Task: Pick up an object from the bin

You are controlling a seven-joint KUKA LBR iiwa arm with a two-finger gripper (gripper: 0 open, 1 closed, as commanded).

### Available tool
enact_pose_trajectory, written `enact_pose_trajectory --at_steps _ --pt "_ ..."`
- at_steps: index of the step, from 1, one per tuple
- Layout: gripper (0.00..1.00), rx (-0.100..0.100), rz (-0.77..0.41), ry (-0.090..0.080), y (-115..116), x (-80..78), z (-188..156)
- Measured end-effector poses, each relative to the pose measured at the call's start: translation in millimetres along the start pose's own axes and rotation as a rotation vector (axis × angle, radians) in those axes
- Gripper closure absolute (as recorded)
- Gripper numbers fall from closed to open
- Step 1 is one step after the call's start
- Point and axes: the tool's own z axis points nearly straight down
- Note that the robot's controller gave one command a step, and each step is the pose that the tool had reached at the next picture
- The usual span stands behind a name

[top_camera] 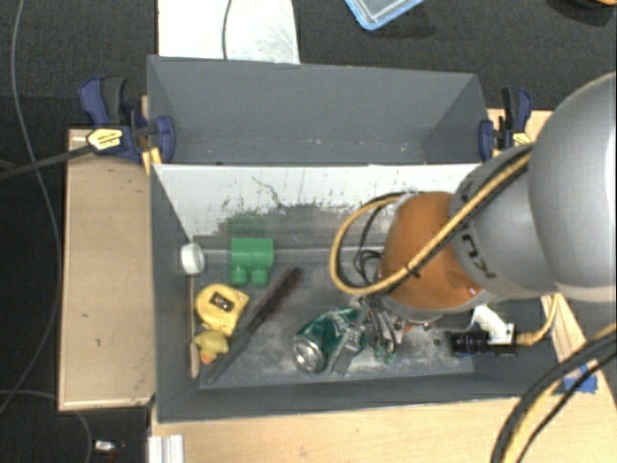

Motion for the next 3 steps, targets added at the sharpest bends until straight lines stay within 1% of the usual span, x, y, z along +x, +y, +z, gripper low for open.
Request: enact_pose_trajectory --at_steps 3 --pt "1.0 0.0 0.005 0.0 0.0 0.1 0.0"
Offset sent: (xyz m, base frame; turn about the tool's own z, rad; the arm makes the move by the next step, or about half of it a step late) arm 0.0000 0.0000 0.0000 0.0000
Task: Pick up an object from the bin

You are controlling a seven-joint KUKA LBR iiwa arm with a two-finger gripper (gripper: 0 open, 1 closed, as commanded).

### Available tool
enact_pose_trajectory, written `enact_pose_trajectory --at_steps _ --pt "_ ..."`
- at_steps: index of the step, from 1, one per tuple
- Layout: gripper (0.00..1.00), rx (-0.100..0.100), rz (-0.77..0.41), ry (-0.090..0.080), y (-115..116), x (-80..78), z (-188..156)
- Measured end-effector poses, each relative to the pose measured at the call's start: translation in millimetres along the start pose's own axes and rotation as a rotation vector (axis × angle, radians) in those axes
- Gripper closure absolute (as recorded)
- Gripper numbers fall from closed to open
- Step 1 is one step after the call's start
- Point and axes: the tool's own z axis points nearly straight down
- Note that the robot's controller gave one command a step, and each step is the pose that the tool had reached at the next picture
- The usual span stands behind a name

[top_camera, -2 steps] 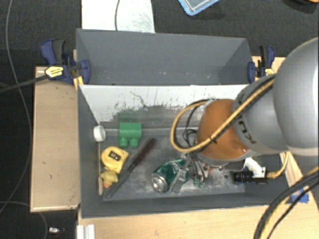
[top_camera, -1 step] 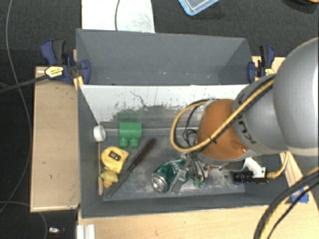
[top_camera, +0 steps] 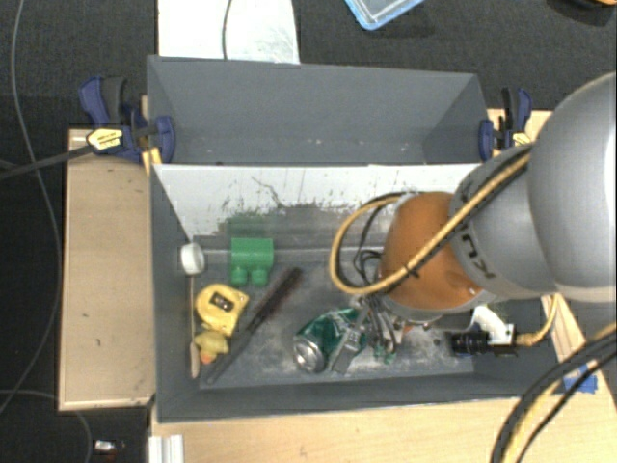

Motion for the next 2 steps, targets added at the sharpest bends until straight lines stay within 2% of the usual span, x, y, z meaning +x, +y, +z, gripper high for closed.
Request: enact_pose_trajectory --at_steps 2 --pt "1.0 0.0 0.002 0.0 0.0 0.1 0.0"
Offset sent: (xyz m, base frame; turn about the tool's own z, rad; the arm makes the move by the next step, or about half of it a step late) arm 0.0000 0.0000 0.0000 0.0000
